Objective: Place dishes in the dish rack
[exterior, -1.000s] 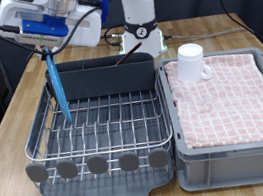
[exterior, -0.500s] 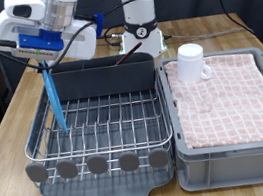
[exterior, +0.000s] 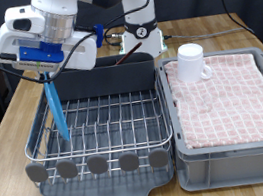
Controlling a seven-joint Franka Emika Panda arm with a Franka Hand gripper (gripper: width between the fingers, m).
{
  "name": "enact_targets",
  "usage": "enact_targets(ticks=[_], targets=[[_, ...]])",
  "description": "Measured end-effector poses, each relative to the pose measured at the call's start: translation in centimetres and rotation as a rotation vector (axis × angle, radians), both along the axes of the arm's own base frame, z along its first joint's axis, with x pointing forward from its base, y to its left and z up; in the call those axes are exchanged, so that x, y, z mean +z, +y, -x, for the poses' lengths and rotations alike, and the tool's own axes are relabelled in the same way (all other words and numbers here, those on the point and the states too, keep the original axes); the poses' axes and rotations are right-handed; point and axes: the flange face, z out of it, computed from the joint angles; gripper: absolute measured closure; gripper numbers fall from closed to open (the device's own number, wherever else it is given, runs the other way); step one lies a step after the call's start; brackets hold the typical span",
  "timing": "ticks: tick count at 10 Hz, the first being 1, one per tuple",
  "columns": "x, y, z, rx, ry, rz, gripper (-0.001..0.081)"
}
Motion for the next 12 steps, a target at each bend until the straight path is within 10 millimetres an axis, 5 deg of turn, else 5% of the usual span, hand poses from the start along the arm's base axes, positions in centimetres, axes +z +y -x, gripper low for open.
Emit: enact_targets(ticks=[3,4,5,7,8,9,12], targets=[[-0.5,-0.1,-0.1,-0.068,-0.007,-0.034,0.0768],[-0.6,0.0,-0.1,-0.079,-0.009,-0.040,0.0578],[-0.6,0.1,-0.1,-0.085,-0.009,-0.042,0.0578],[-0.7,0.3,-0.1,-0.095,-0.003,-0.047,0.0255],[-0.7,0.5,-0.2,-0.103,-0.006,-0.058,0.0255],[-0.6,0.6,-0.3,-0.120,-0.013,-0.078,0.0081],[1.5,0.9,-0.5,-0.164,-0.011,-0.123,0.0009]])
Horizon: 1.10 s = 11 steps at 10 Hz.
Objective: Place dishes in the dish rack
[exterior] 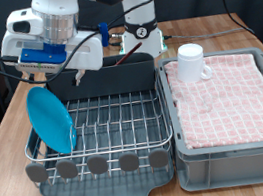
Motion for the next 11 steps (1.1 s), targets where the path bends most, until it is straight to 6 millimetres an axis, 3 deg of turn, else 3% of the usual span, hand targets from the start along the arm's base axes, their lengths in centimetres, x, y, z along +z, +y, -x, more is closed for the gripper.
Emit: enact_targets(ticks=[7,11], targets=[[10.2,1.0,0.4,-0.031,-0.015,-0.104,0.0004],[13.7,4.1,-0.4,0.019,-0.011,-0.152,0.0004]])
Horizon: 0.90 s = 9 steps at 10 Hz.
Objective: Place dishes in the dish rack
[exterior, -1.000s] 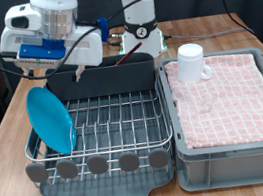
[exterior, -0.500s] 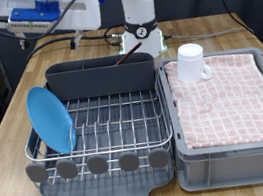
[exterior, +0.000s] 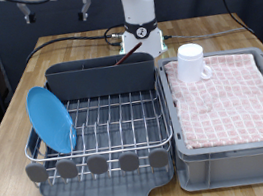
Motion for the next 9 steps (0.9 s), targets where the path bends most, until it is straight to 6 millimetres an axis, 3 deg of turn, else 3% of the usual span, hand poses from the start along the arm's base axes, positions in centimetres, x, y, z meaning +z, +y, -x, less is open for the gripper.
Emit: enact_targets(ticks=[5,9], targets=[[1.2,9.1,0.1,0.143,0.047,-0.024,0.0004],[0.5,15.8,1.7,0.254,0.039,0.016,0.0004]])
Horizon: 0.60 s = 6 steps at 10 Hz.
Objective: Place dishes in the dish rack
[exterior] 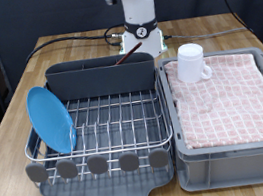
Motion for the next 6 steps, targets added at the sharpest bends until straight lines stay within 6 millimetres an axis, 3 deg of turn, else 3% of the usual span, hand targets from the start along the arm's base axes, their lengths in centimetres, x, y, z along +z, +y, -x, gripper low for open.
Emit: enact_targets(ticks=[2,6], targets=[[-0.9,2.9,1.2,-0.011,-0.045,-0.017,0.0004],[-1.4,3.8,2.2,0.014,-0.026,-0.037,0.0004]])
